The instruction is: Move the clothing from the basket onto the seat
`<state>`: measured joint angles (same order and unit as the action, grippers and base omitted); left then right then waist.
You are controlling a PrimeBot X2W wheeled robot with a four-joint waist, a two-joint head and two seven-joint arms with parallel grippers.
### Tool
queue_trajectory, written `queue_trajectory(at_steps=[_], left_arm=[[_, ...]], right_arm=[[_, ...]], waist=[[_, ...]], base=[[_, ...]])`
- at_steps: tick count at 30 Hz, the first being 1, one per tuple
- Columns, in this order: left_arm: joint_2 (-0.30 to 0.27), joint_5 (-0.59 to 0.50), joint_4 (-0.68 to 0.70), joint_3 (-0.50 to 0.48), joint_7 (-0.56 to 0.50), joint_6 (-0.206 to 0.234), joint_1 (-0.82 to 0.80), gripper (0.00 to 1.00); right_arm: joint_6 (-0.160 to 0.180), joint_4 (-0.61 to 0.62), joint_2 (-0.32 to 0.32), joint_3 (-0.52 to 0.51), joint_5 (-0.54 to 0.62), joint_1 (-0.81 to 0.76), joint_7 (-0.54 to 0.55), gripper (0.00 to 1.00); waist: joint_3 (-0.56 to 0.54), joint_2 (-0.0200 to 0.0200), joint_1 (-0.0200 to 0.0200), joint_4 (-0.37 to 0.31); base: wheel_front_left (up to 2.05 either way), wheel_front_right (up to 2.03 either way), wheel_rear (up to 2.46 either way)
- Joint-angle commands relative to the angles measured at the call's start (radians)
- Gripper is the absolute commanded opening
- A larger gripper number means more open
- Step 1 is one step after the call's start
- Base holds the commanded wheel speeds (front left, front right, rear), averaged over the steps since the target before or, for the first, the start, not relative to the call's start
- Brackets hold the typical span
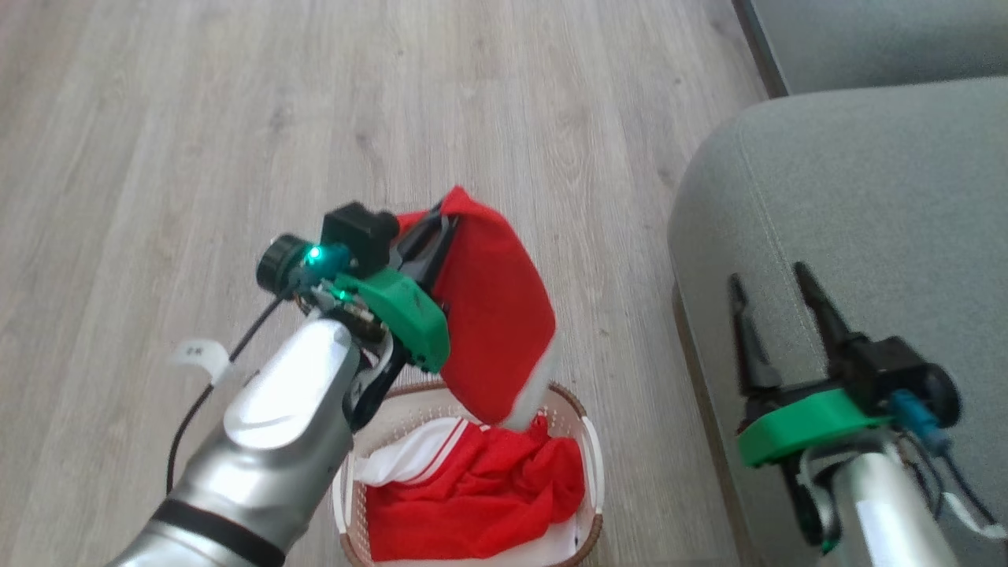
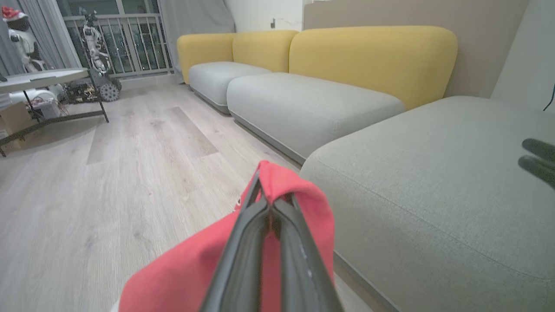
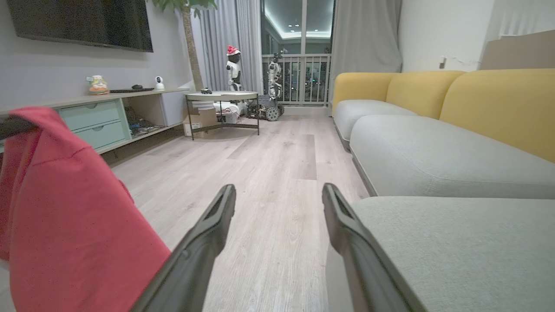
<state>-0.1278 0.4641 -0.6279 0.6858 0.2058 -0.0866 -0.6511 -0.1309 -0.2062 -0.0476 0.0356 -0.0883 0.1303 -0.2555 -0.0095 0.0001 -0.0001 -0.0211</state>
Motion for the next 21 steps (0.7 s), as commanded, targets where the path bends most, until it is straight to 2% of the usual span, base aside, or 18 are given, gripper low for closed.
queue_trajectory(at_steps=[1,13,21], left_arm=[[-0.024,0.012,0.039,-0.043,-0.001,0.003,-0.078,0.0],[-0.01,0.017,0.07,-0.024,-0.008,-0.001,-0.106,0.0],[0.003,0.017,0.1,-0.001,0.006,-0.007,-0.102,0.0]], right_arm=[[0.0,0.022,-0.003,0.042,-0.005,0.038,-0.006,1.0],[0.0,-0.082,-0.003,0.222,-0.021,0.117,-0.006,1.0],[0.0,-0.245,-0.022,0.32,-0.017,0.278,-0.006,1.0]], waist=[[-0.014,-0.0001,0.0001,0.006],[-0.03,-0.0001,0.0001,0.03],[-0.028,-0.0001,0.0001,0.05]], base=[[0.0,0.0,0.0],[0.0,0.0,0.0],[0.0,0.0,0.0]])
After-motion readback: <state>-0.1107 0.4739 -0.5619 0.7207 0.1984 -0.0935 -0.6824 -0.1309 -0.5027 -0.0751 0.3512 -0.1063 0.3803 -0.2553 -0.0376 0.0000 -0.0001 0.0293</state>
